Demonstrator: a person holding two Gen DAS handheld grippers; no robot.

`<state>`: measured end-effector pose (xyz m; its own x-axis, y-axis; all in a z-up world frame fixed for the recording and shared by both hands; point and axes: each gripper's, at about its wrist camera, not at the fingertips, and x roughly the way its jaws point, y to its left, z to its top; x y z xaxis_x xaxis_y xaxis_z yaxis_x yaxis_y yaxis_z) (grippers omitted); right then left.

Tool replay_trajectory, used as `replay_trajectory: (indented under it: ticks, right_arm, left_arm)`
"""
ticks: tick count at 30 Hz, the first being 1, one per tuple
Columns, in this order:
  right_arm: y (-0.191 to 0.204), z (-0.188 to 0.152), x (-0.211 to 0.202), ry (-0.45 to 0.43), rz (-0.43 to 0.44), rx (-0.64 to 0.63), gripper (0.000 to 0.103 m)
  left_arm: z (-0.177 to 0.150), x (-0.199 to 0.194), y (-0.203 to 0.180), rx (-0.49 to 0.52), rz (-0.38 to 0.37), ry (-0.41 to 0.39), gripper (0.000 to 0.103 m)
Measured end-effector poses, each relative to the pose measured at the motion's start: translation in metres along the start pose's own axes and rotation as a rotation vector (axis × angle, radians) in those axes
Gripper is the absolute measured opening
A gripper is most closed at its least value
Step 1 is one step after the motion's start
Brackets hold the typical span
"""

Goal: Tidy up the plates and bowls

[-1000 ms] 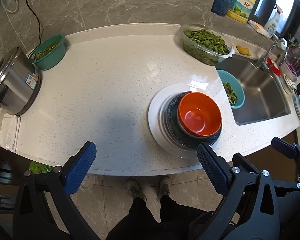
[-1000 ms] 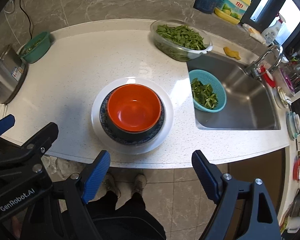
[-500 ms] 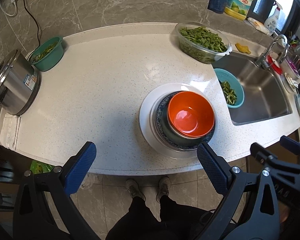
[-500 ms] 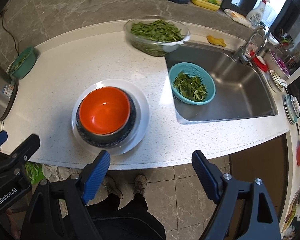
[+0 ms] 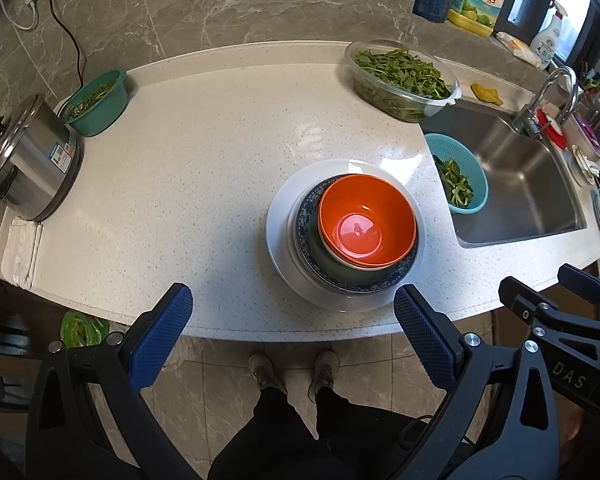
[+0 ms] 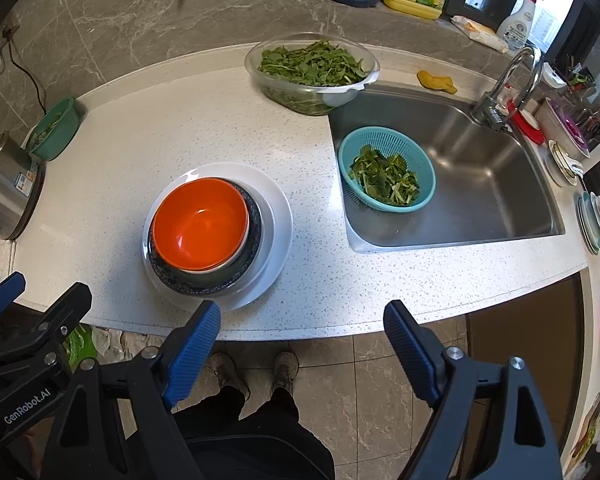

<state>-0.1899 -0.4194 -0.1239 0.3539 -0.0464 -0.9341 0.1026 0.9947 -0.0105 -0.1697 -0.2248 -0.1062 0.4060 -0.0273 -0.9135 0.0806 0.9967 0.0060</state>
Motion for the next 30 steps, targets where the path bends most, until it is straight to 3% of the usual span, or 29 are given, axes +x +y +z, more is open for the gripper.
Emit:
replay_trajectory:
  ticks: [30]
  right_arm:
    - [0.002, -0.006, -0.003, 0.001, 0.023, -0.011, 0.086]
  left_arm:
    - [-0.01, -0.006, -0.001, -0.007, -0.006, 0.004, 0.102]
